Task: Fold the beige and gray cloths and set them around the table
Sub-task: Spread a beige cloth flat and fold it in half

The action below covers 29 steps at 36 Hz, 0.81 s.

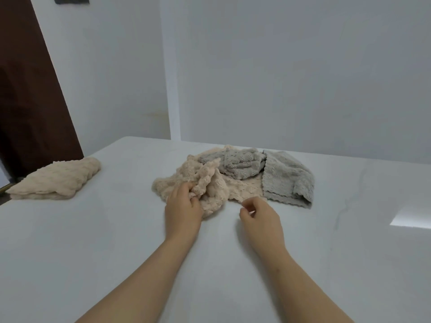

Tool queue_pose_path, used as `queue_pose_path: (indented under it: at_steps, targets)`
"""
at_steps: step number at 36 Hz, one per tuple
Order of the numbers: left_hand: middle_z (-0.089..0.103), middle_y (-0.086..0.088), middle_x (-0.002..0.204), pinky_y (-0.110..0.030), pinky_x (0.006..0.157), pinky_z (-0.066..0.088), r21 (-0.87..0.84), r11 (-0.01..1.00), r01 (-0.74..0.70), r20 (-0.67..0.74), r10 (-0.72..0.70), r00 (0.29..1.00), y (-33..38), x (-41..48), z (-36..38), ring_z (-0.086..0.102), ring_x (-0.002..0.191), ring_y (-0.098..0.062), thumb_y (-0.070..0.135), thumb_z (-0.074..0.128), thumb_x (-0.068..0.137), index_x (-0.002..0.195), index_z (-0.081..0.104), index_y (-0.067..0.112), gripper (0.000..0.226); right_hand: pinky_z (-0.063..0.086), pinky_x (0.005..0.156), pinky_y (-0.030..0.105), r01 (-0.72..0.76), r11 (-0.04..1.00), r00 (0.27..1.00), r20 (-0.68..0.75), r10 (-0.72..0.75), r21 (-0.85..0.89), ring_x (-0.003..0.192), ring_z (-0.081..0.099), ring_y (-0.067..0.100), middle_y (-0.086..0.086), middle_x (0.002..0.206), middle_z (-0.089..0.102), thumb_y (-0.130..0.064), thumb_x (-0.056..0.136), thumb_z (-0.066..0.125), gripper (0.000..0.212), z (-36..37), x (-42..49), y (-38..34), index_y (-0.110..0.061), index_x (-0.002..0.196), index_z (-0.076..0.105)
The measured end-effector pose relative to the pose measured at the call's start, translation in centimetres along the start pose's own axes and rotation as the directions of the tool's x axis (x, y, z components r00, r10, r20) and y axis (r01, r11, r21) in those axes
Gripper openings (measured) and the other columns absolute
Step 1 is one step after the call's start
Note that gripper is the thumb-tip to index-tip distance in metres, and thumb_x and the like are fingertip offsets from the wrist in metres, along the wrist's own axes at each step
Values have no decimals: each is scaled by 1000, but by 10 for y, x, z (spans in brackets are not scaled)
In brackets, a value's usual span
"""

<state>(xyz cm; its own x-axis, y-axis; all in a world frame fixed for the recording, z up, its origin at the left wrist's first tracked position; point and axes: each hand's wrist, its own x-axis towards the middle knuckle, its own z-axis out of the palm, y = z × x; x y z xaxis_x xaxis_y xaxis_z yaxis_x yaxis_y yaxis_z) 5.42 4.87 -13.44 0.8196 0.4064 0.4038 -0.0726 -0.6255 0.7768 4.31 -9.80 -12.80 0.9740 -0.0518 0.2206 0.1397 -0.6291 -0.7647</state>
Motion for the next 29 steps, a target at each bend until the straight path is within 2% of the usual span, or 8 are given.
queue_pose_path:
  at_steps: [6, 10, 14, 19, 21, 24, 26, 29]
  targets:
    - [58, -2, 105, -25, 73, 35, -121, 992, 36, 35, -32, 999, 2, -38, -29, 51, 97, -19, 0, 43, 87, 106, 57, 14, 28, 34, 69, 24, 6, 1000, 1000, 7, -6, 15, 82, 52, 12, -4, 87, 61, -13, 87, 48, 11, -9, -37, -3, -20, 86, 57]
    - [61, 11, 95, -3, 67, 39, -304, 951, 59, 227, 12, 974, 10, -58, -48, 53, 85, 1, 3, 46, 90, 92, 55, 31, 29, 36, 64, 22, 19, 998, 1000, 10, -19, 52, 77, 53, 9, -5, 86, 62, -12, 87, 49, 12, -16, -52, -6, -21, 85, 58]
    - [64, 10, 92, -10, 70, 41, -358, 929, 94, 322, 28, 946, 12, -66, -54, 55, 85, -4, 3, 49, 89, 88, 57, 30, 29, 36, 63, 11, 13, 990, 1000, -23, -10, 143, 76, 53, 2, -8, 87, 62, -13, 86, 51, 13, -18, -64, -3, -24, 87, 57]
    - [64, 10, 90, -15, 75, 45, -436, 883, 175, 270, -57, 961, 15, -67, -55, 57, 87, -7, 3, 52, 89, 86, 58, 28, 26, 36, 76, 25, 2, 986, 998, -58, 8, 166, 81, 54, 11, -5, 110, 57, -17, 88, 51, 27, -19, -59, -3, -18, 115, 54]
    - [62, 13, 90, -5, 70, 42, -425, 892, 153, 162, -91, 983, 15, -68, -55, 56, 86, -3, 4, 56, 86, 88, 57, 24, 20, 37, 78, 26, 24, 992, 999, -30, -20, 128, 83, 55, 10, -6, 116, 53, -21, 89, 51, 34, -17, -57, -4, -21, 124, 50]
    - [56, 12, 88, 3, 63, 36, -313, 945, 95, -89, -129, 988, 13, -68, -56, 52, 79, 1, 6, 59, 84, 96, 51, 20, 19, 41, 92, 31, 96, 994, 995, 18, -97, 51, 106, 54, 16, -5, 127, 51, -25, 89, 53, 41, -12, -55, -5, -25, 130, 46]
    - [55, 8, 90, -6, 60, 38, -292, 949, 117, -137, -162, 977, 11, -66, -56, 51, 75, 0, 7, 57, 85, 101, 49, 19, 21, 37, 103, 32, 169, 986, 984, 48, -169, 8, 120, 46, 14, -7, 135, 47, -27, 90, 53, 45, -10, -55, -5, -26, 133, 43]
    - [56, 2, 100, -26, 70, 38, -257, 951, 170, -71, -194, 979, 13, -63, -53, 55, 85, -19, 10, 51, 88, 116, 47, 17, 29, 30, 104, 28, 262, 959, 961, 123, -248, -108, 126, 40, 15, -12, 140, 43, -31, 91, 51, 45, -10, -54, -7, -29, 135, 40]
